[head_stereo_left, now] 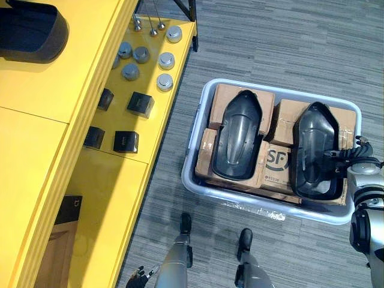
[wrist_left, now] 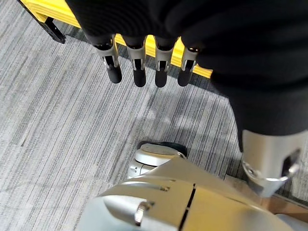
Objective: Walk over and take plastic housings, then place them on the shelf
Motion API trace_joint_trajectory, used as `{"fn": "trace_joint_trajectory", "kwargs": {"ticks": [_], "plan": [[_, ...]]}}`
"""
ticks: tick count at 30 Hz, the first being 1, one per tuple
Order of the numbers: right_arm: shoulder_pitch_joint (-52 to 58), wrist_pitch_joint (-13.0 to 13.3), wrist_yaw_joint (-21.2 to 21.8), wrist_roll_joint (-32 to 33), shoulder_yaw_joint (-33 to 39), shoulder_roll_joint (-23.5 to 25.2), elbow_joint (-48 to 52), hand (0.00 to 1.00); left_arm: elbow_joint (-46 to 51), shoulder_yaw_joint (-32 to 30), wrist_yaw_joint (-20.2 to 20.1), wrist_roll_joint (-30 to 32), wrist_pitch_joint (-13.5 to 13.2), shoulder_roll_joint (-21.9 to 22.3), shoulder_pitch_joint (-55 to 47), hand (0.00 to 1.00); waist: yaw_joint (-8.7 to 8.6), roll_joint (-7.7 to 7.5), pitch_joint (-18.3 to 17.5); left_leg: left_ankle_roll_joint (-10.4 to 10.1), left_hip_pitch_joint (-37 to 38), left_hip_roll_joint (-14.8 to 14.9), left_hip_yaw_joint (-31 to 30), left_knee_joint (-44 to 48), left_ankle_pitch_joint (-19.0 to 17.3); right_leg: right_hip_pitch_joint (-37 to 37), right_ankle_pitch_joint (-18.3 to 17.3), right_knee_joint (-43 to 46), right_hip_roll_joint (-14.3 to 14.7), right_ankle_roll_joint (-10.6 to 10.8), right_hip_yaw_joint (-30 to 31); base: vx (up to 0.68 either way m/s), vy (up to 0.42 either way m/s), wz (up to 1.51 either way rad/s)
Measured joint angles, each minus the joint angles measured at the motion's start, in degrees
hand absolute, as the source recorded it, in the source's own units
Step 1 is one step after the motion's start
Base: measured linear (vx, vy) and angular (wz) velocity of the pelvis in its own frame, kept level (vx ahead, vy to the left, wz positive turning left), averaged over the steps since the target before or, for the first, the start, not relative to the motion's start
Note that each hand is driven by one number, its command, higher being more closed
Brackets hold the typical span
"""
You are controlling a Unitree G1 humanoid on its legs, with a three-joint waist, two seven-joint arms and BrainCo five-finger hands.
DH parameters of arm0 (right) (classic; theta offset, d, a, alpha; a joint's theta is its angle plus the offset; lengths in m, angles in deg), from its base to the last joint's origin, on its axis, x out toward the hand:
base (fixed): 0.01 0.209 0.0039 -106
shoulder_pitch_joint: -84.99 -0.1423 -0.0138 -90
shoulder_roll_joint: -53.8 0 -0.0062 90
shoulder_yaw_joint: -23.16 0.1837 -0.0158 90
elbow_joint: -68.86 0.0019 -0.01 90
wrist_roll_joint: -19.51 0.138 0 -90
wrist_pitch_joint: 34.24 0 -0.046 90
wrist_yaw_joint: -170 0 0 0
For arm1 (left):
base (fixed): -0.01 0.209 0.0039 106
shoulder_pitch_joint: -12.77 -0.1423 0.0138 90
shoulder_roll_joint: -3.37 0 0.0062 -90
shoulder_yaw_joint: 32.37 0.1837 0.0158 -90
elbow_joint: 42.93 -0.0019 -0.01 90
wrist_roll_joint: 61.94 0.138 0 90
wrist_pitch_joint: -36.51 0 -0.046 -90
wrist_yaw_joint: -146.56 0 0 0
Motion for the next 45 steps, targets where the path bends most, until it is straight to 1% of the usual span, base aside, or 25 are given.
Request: {"fn": "trace_joint_trajectory", "kwargs": {"ticks": [1,4,6,7,8,11,12,14,16,17,21,23,25,27,29,31,33,34,35,36,37,39,41,44,45], "plan": [[-0.03,-0.18,0.00,-0.03,0.00,-0.03,-0.23,1.00,0.09,0.05,-0.01,0.00,0.01,0.00,0.00,0.00,0.00,0.04,0.02,0.01,-0.18,-0.03,-0.07,0.02,0.01,-0.10,0.00,-0.01,-0.02,0.00,-0.05,-0.01,0.021,0.07],[-0.28,-1.11,0.25,-2.01,1.83,-0.19,-2.64,1.00,0.70,0.93,0.00,0.06,0.12,0.00,0.01,0.00,0.11,0.43,0.15,0.04,-0.91,-0.11,-0.43,0.29,0.04,-0.54,0.00,-0.03,-0.02,0.00,-0.21,0.00,0.013,0.05],[-0.29,-1.13,0.09,-3.83,2.09,-1.96,-3.36,1.00,1.01,1.65,-0.02,0.09,0.13,0.03,0.14,0.00,0.17,1.05,0.18,0.03,-2.08,-0.21,-0.82,0.95,0.04,-1.18,0.00,-0.03,-0.01,0.00,-0.39,0.00,0.014,0.07],[-0.27,-1.30,0.79,-6.21,2.12,-3.54,-3.71,1.00,1.39,1.70,-0.04,0.10,0.18,0.11,0.24,0.00,0.43,1.27,0.26,0.04,-2.61,-0.24,-0.88,1.24,0.04,-1.56,-0.01,-0.02,-0.02,0.00,-0.50,0.00,0.010,0.04],[-0.23,-1.35,1.06,-7.16,2.12,-3.89,-4.06,1.00,1.42,1.73,-0.04,0.11,0.21,0.15,0.30,0.00,0.47,1.41,0.24,0.03,-2.95,-0.24,-0.98,1.56,0.01,-1.66,-0.02,-0.01,-0.01,0.00,-0.62,-0.01,0.006,0.06],[0.09,-1.87,1.83,-11.20,2.76,-4.50,-5.89,1.00,2.01,2.11,-0.01,0.13,0.29,0.44,1.27,0.00,0.53,2.72,0.60,-0.10,-4.52,-0.28,-2.22,3.14,-0.13,-1.93,-0.10,0.25,0.14,0.04,-2.01,-0.03,0.000,0.15],[0.24,-2.50,2.18,-12.00,4.35,-4.51,-5.97,1.00,3.04,2.11,0.02,0.12,0.29,0.51,1.54,0.00,0.71,2.96,0.66,-0.19,-5.00,-0.29,-2.46,3.60,-0.21,-2.28,-0.59,0.98,0.10,0.26,-2.61,-0.03,-0.005,0.11],[0.65,-2.67,2.52,-15.36,4.98,-4.72,-5.68,1.00,4.31,2.09,0.12,0.11,0.28,0.46,1.79,0.00,0.83,3.01,0.64,-0.32,-5.40,-0.35,-2.93,4.37,-0.38,-2.48,-1.56,1.99,-0.01,0.55,-3.11,-0.03,-0.011,0.13],[2.21,-3.16,2.81,-19.13,5.42,-5.78,-5.40,1.00,7.26,2.08,0.17,0.02,0.24,0.64,2.33,0.00,1.69,3.07,0.64,-0.58,-5.73,-0.55,-3.75,5.12,-0.52,-2.91,-3.75,4.08,-0.23,0.96,-3.58,-0.04,-0.036,0.18],[2.49,-3.28,2.82,-19.93,5.42,-5.79,-5.35,1.00,8.10,2.08,0.18,0.01,0.22,0.71,2.32,0.00,1.74,3.12,0.63,-0.59,-5.72,-0.51,-3.91,5.12,-0.51,-2.99,-3.97,4.51,-0.21,0.90,-3.73,-0.04,-0.048,0.13],[4.36,-3.47,3.03,-20.95,6.44,-5.60,-5.20,1.00,15.77,2.13,0.58,-0.73,0.40,2.70,1.63,0.00,1.65,3.49,0.61,-0.56,-4.01,-0.73,-4.17,4.57,-0.03,-1.64,-4.48,5.07,-0.48,1.06,-4.12,0.01,-0.019,0.06],[5.77,-4.71,2.80,-22.05,5.30,-4.63,-3.62,1.00,22.22,2.22,0.84,-2.29,0.35,5.05,0.24,0.00,1.20,3.49,0.62,-0.45,-2.04,-1.08,-4.15,3.88,0.11,0.21,-4.62,4.82,-0.87,1.24,-4.37,0.04,0.005,0.08],[8.63,-5.14,1.78,-22.48,3.25,-2.82,1.31,1.00,29.55,2.24,1.02,-3.37,0.26,6.79,-1.66,0.00,0.53,3.47,0.62,-0.46,0.01,-1.27,-4.16,3.01,0.19,2.15,-4.82,4.59,-1.06,1.30,-4.58,0.04,-0.001,0.07],[12.71,-5.37,-0.72,-22.62,1.43,0.18,10.16,1.00,38.99,1.93,1.59,-4.60,-0.26,6.66,-4.32,0.00,-0.27,3.42,0.53,-0.64,3.24,-1.31,-3.97,1.08,0.75,4.74,-5.02,3.86,-1.10,1.25,-4.65,0.05,-0.019,0.02],[16.49,-5.62,-2.41,-23.57,1.30,2.58,16.88,1.00,44.46,1.58,2.22,-4.59,-0.70,6.18,-5.64,0.00,-0.68,3.25,0.02,-0.86,5.99,-1.33,-4.00,-1.44,1.61,6.42,-5.64,3.86,-1.16,1.08,-4.90,0.05,-0.052,0.07],[20.73,-5.87,-4.32,-25.19,1.29,4.88,24.56,1.00,48.62,0.20,2.55,-4.49,-0.75,6.19,-6.53,0.00,-1.08,3.11,-1.26,-1.11,8.30,-1.33,-4.15,-4.23,2.63,7.74,-6.30,3.84,-1.18,1.19,-5.26,0.06,-0.072,0.11],[26.74,-5.84,-5.16,-27.72,1.25,7.61,33.32,1.00,54.65,-2.55,2.74,-4.28,-0.68,6.17,-7.57,0.00,-1.65,2.74,-3.57,-1.42,11.26,-1.28,-4.90,-7.72,3.96,9.76,-6.92,3.33,-1.07,0.96,-6.35,0.06,-0.065,0.17],[28.28,-5.85,-5.26,-28.26,1.41,8.40,35.23,1.00,56.18,-3.15,2.90,-3.93,-0.67,6.09,-7.67,0.00,-1.67,2.50,-4.13,-1.60,12.18,-1.20,-5.01,-8.55,4.21,10.51,-6.93,2.94,-0.96,0.93,-6.48,0.06,-0.053,0.15],[30.58,-5.86,-5.33,-29.24,1.71,9.72,38.19,1.00,58.40,-4.15,3.17,-2.80,-0.66,6.07,-7.81,0.00,-1.68,2.08,-5.28,-1.75,13.29,-1.12,-5.12,-9.58,4.44,11.37,-7.09,2.58,-0.84,0.84,-6.56,0.08,-0.051,0.10],[34.10,-5.82,-5.32,-30.37,1.92,11.30,42.32,1.00,61.54,-4.96,3.96,-0.87,-0.62,5.90,-7.79,0.00,-1.68,1.45,-7.58,-1.83,14.54,-1.08,-5.25,-10.83,4.64,12.46,-7.24,1.97,-0.75,0.86,-6.82,0.10,-0.044,0.09],[35.64,-5.81,-5.32,-31.30,1.93,12.04,44.07,1.00,63.41,-5.12,4.05,0.25,-0.62,5.65,-7.74,0.00,-1.78,0.99,-9.14,-1.84,15.11,-1.13,-5.27,-11.43,4.70,12.96,-7.39,1.74,-0.78,0.95,-6.97,0.10,-0.035,0.10],[37.39,-5.73,-5.33,-31.50,1.95,12.74,46.24,1.00,66.22,-4.99,4.47,2.53,-0.68,5.20,-6.53,0.00,-2.53,0.33,-10.65,-1.82,17.12,-1.30,-5.71,-12.28,4.78,15.34,-7.45,1.07,-0.89,1.01,-7.94,0.07,-0.017,0.14],[38.57,-5.72,-5.35,-31.62,2.04,13.78,48.59,1.00,67.62,-4.34,4.86,3.04,-0.72,4.52,-5.10,0.00,-3.04,-0.56,-12.60,-1.85,18.69,-1.35,-5.74,-13.15,4.86,16.61,-7.61,0.70,-0.91,1.14,-7.99,0.04,-0.010,0.05],[40.20,-5.56,-5.35,-33.51,1.94,14.24,52.51,1.00,68.16,-0.46,4.65,3.26,-0.75,2.96,-2.55,0.00,-3.15,-1.58,-15.18,-1.90,20.49,-1.30,-5.53,-14.43,5.22,17.93,-7.83,0.29,-0.90,1.15,-7.91,0.01,-0.003,-0.01],[40.26,-5.26,-5.35,-33.81,1.87,14.33,53.06,1.00,68.01,1.68,3.94,1.69,-0.75,2.45,-1.59,0.00,-3.21,-1.76,-16.29,-2.03,21.07,-1.22,-5.49,-15.45,5.85,18.00,-7.85,0.22,-0.85,1.14,-7.89,0.00,0.000,0.00]]}}
